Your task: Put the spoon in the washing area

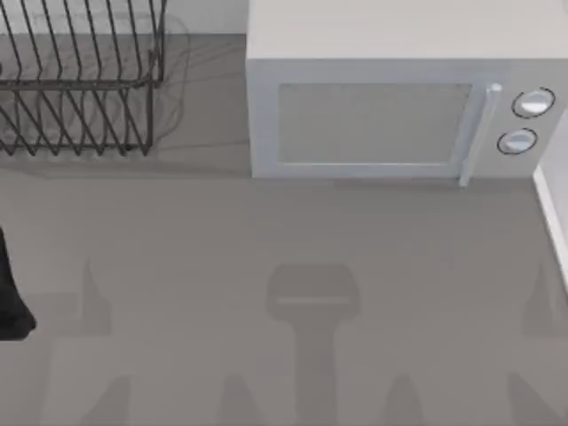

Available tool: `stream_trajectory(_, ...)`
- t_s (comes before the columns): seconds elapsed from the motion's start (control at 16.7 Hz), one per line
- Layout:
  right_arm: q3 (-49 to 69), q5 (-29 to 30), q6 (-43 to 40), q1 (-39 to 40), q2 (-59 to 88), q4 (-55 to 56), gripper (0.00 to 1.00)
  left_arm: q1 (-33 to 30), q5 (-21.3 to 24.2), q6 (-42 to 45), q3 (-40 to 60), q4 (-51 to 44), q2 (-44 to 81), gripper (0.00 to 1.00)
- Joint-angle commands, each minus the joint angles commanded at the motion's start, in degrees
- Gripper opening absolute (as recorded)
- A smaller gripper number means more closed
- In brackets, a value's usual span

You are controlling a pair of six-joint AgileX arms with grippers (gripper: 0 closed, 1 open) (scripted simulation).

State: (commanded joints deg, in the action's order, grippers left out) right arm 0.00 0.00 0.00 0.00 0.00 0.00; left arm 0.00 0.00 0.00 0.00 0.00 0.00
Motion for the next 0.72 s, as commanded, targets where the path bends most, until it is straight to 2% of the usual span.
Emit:
stream_trajectory(0.18, 0.35, 0.04, -0.57, -0.15, 0.47, -0.36, 1.0, 0.0, 0.0, 0.0, 0.0, 0.0, 0.0, 1.0)
stream_trajectory(0.36, 3.45, 0.16, -5.93, -1.28, 4.65, -3.6, 1.0, 0.0, 0.0, 0.0, 0.0, 0.0, 0.0, 1.0)
stream_trajectory(0.54, 8.73, 0.14, -16.71, -3.06, 12.39, -9.65, 1.0, 0.0, 0.0, 0.0, 0.0, 0.0, 0.0, 1.0)
stream_trajectory(0.72, 15.03, 0.05, -32.54, -5.28, 22.71, -17.81, 1.0, 0.0, 0.0, 0.0, 0.0, 0.0, 0.0, 1.0)
